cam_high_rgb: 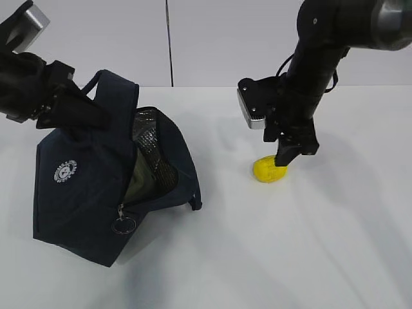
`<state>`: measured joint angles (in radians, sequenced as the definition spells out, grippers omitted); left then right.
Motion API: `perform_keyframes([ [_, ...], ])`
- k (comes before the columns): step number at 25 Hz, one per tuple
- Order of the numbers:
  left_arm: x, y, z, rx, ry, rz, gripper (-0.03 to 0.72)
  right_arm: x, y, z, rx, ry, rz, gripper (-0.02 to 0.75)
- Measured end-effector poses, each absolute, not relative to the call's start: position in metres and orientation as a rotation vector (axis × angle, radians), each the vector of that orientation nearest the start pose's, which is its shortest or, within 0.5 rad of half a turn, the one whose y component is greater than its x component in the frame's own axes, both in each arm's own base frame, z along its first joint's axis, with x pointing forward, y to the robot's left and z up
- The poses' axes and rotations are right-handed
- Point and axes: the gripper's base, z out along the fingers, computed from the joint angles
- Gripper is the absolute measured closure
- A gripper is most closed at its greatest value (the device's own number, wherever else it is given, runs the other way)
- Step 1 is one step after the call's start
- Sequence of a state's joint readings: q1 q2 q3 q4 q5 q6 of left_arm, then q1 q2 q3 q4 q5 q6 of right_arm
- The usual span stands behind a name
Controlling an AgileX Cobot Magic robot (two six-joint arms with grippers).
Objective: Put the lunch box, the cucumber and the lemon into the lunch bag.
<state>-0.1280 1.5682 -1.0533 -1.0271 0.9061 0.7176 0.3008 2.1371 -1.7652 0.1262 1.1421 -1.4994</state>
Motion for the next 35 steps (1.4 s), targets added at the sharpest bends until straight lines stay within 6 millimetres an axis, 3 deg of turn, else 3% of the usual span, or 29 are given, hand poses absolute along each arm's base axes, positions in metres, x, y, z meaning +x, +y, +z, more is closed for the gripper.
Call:
perform_keyframes([
  [9,0.3,-0.101,0.265,0.34,2.471,-1.029,0.671,0.431,0.146,0.183,-2.192,1.927,0.019,0.209],
  [13,0.3,-0.101,0.265,0.346,2.474,-1.037,0.671,0.432,0.146,0.168,-2.208,1.95,0.045,0.206],
  [28,0.299,-0.101,0.265,0.349,2.474,-1.038,0.671,0.435,0.147,0.145,-2.229,1.981,0.081,0.211],
  [35,0.299,-0.101,0.265,0.349,2.474,-1.038,0.671,0.435,0.147,0.145,-2.229,1.981,0.081,0.316],
])
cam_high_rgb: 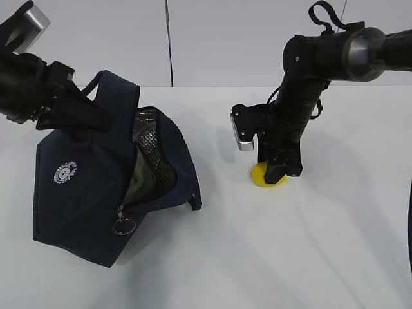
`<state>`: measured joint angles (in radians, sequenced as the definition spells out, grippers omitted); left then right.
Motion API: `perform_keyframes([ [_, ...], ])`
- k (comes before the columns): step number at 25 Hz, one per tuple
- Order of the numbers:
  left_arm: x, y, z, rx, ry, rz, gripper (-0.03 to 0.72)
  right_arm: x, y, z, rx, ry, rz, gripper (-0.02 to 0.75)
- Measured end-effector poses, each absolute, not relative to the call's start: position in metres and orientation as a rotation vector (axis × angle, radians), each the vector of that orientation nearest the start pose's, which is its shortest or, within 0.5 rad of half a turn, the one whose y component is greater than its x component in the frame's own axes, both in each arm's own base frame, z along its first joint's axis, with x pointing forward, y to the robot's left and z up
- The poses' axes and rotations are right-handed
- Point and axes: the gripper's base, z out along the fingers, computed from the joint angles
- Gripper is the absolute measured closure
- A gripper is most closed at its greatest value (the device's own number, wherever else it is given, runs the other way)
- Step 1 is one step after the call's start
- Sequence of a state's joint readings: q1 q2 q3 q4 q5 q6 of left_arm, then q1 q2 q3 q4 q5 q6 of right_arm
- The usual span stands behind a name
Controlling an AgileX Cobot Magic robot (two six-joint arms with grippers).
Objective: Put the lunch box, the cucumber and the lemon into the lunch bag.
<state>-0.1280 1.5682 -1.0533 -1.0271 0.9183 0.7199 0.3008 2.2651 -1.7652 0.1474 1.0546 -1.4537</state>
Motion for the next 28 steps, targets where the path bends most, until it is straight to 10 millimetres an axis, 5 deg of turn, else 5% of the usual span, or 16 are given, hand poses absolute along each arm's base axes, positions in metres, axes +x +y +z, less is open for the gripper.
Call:
perform_keyframes([
  [10,0.299,-0.101,0.265,0.349,2.474,-1.038,0.671,0.434,0.147,0.146,-2.227,1.995,0.091,0.396],
  [15,0.299,-0.101,0.265,0.352,2.475,-1.041,0.671,0.438,0.148,0.171,-2.191,2.065,0.118,0.397],
  [23,0.297,-0.102,0.265,0.369,2.483,-1.061,0.671,0.445,0.168,0.213,-1.688,2.269,0.34,0.398],
  [28,0.296,-0.102,0.265,0.378,2.488,-1.073,0.671,0.437,0.181,0.243,-1.516,2.231,0.561,0.398],
])
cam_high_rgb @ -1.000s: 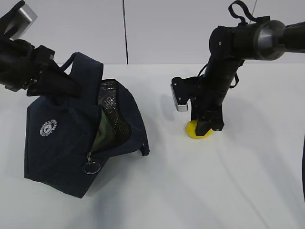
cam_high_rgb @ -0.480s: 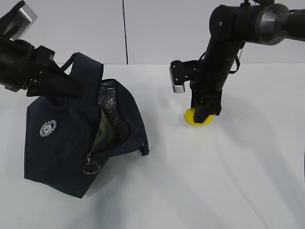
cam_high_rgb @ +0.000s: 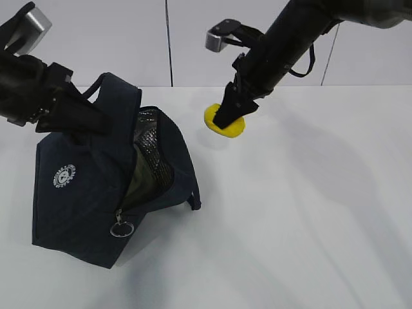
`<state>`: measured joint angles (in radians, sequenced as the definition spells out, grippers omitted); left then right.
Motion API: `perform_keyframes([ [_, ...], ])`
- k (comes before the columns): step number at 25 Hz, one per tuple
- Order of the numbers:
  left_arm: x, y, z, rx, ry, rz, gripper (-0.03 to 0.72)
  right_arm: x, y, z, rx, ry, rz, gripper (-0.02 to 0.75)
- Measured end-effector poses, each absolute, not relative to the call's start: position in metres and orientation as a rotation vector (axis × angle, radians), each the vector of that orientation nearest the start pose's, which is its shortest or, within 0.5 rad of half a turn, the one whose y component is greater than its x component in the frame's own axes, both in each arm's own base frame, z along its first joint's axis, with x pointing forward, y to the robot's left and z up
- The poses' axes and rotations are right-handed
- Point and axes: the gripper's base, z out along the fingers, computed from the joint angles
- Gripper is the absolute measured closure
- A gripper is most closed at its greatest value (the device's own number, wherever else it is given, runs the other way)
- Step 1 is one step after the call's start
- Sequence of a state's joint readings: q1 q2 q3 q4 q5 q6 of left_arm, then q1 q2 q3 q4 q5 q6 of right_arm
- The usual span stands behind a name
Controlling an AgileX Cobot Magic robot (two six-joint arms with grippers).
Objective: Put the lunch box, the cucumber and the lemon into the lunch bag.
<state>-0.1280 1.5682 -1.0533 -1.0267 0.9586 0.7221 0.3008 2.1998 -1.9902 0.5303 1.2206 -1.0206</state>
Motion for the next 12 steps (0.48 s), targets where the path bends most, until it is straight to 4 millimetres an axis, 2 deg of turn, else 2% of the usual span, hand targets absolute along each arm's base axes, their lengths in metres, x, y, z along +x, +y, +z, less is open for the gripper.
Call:
perform_keyframes([
  [6,0.296,-0.103,0.265,0.384,2.491,-1.076,0.671,0.431,0.196,0.265,-1.253,2.224,0.876,0.398],
  [12,0.297,-0.105,0.268,0.354,2.455,-1.128,0.671,0.429,0.207,0.279,-1.113,2.143,1.11,0.399],
])
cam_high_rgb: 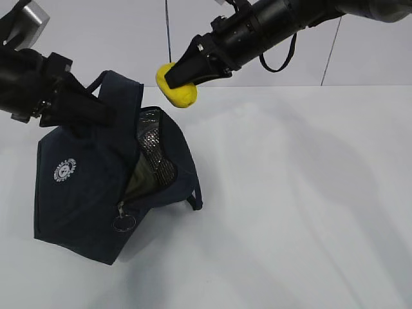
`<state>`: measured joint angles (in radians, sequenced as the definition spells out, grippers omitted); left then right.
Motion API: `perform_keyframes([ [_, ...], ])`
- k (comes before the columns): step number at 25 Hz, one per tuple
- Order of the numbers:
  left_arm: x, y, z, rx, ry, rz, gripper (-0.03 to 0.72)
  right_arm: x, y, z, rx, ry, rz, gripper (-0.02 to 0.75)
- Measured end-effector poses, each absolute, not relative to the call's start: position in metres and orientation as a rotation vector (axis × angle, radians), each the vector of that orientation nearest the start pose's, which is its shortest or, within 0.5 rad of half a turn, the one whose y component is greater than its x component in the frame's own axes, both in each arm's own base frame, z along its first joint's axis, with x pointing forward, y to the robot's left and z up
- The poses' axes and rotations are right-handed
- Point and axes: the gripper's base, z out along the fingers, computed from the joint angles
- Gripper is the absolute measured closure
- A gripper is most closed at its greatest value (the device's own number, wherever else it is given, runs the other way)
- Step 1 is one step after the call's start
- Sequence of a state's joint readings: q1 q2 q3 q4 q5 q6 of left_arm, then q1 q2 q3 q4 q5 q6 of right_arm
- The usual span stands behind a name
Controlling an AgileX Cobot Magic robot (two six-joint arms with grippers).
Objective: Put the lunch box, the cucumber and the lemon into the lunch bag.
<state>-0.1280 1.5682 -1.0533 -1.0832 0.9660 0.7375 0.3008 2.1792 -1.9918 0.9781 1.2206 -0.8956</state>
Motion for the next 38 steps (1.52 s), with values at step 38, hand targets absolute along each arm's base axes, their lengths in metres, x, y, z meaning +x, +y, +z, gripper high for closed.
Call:
perform_keyframes([
  [38,0.299,-0.115,0.286,0.311,2.255,-1.363,0.671,0.428,0.251,0.231,-0.88,2.35,1.391,0.269],
])
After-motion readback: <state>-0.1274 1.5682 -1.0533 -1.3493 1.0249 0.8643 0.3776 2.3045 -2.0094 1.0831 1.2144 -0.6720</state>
